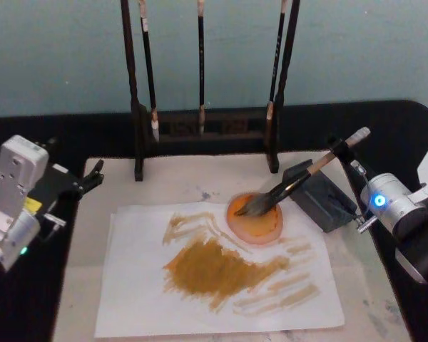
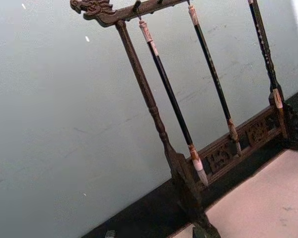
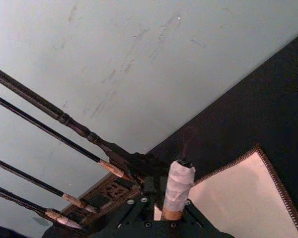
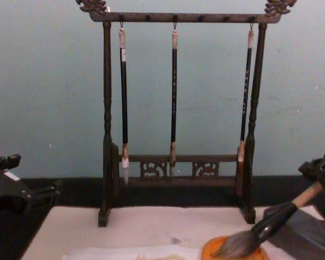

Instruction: Pick up the brush from the inkstone, write on the paper, then place the brush back to its original position.

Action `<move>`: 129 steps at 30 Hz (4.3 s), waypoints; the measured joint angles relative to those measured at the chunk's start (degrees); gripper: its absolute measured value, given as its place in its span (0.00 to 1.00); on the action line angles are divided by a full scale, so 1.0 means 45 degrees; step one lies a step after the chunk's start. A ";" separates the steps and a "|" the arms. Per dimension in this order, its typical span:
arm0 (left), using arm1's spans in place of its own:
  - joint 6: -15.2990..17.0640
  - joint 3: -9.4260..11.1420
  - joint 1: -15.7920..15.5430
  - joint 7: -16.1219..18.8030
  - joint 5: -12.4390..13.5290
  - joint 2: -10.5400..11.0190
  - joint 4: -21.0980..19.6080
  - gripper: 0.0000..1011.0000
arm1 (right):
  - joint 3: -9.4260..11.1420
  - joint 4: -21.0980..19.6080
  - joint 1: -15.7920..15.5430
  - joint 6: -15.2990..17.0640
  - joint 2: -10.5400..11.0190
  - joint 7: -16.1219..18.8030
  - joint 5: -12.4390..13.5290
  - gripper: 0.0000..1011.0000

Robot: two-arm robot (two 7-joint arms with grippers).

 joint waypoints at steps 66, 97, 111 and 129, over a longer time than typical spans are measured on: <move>0.0000 -0.0001 -0.0001 0.0000 0.0000 0.0000 -0.0001 1.00 | -0.0277 -0.4196 -0.3476 -0.1943 0.2042 -0.1403 -0.0782 0.99; 0.0000 0.0000 0.0000 0.0000 0.0001 0.0000 0.0000 1.00 | -0.3218 -0.2904 -0.2481 -0.4077 0.2860 -0.3977 -1.1241 0.99; 0.0000 0.0000 -0.0001 0.0000 0.0001 0.0000 0.0000 1.00 | -0.3218 -0.2907 -0.2470 -0.4093 0.2871 -0.3983 -1.1213 0.99; 0.0000 0.0000 -0.0001 0.0000 0.0000 0.0000 0.0000 1.00 | -0.3218 -0.2912 -0.2470 -0.4094 0.2872 -0.3982 -1.1190 0.99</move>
